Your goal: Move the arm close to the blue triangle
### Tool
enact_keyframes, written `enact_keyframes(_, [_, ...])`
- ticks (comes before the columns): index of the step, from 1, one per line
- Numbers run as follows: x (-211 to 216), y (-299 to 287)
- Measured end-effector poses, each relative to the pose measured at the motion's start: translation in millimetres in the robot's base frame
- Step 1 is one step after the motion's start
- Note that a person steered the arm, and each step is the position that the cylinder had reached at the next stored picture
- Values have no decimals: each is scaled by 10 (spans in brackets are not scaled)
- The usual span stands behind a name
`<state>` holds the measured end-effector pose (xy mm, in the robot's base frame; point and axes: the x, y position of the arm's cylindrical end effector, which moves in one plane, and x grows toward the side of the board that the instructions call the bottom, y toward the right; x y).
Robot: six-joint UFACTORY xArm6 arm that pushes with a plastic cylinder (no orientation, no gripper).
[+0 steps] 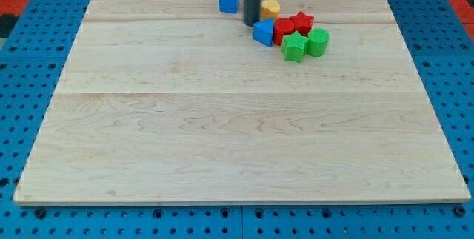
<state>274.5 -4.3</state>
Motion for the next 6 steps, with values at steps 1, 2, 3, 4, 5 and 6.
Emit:
enact_keyframes(1, [-194,-162])
enact_keyframes(2, [-297,41])
enact_keyframes(3, [-446,76])
enact_keyframes(4, [-447,503])
enact_keyframes(5, [-445,629])
enact_keyframes(6, [-95,546])
